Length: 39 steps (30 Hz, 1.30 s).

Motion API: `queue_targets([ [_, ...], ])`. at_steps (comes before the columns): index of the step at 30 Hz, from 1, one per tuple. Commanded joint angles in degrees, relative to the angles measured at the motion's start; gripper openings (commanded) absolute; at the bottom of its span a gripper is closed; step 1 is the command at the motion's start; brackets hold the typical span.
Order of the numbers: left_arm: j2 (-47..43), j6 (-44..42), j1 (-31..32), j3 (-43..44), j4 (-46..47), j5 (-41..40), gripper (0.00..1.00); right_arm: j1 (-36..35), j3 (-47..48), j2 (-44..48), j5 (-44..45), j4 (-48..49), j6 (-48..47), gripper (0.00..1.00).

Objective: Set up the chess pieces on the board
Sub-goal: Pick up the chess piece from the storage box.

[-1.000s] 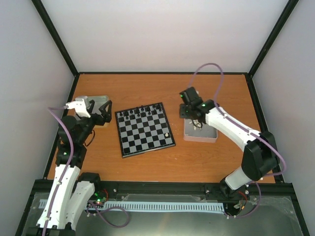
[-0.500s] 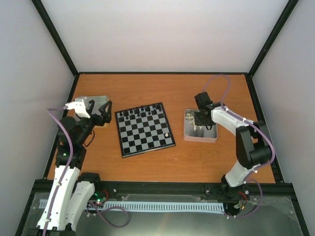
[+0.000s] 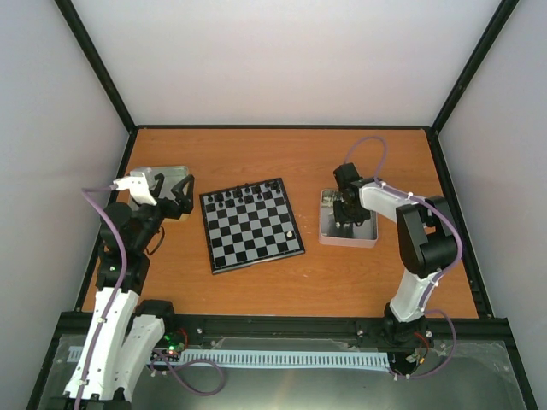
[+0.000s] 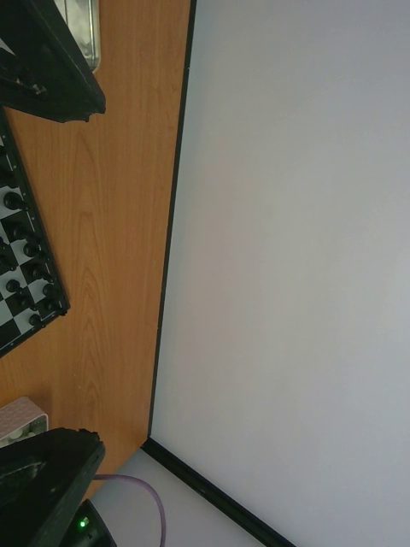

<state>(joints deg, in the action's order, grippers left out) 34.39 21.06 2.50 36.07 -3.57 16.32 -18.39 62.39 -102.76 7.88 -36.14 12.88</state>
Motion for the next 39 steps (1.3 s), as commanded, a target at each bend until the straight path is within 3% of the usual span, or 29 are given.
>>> queue_targets([
  [1,0.1,-1.2,-0.6,1.8,1.0,0.3,1.00,0.3,1.7,-1.4,0.6,0.7,-0.5,0.29],
  [9,0.1,-1.1,-0.8,1.8,1.2,0.3,1.00,0.5,2.0,-2.1,-2.8,1.2,1.2,0.27],
  [12,0.1,-1.0,-0.9,1.7,1.0,0.3,1.00,0.5,1.7,-1.9,-3.5,1.3,3.0,0.20],
  [14,0.1,-1.0,-0.9,1.7,1.2,0.3,1.00,0.5,1.5,-1.5,-3.3,1.1,4.1,0.24],
  [16,0.1,-1.0,-0.9,1.6,1.2,0.4,1.00,0.5,1.1,-0.7,-2.8,0.8,5.0,0.36],
  [18,0.1,-1.0,-0.9,1.6,1.2,0.5,1.00,0.5,0.2,0.6,-2.5,1.0,5.7,0.38],
  [28,0.1,-0.9,-0.9,1.6,1.3,0.6,1.00,0.5,-0.5,1.5,-2.8,3.0,5.4,0.36],
  [33,0.3,-0.8,-0.9,1.5,1.5,0.8,1.00,0.5,3.4,-2.4,-1.5,3.4,3.4,0.36],
  [39,0.2,-0.7,-0.9,1.5,1.5,0.9,1.00,0.5,2.8,-3.9,-0.5,4.9,3.7,0.29],
])
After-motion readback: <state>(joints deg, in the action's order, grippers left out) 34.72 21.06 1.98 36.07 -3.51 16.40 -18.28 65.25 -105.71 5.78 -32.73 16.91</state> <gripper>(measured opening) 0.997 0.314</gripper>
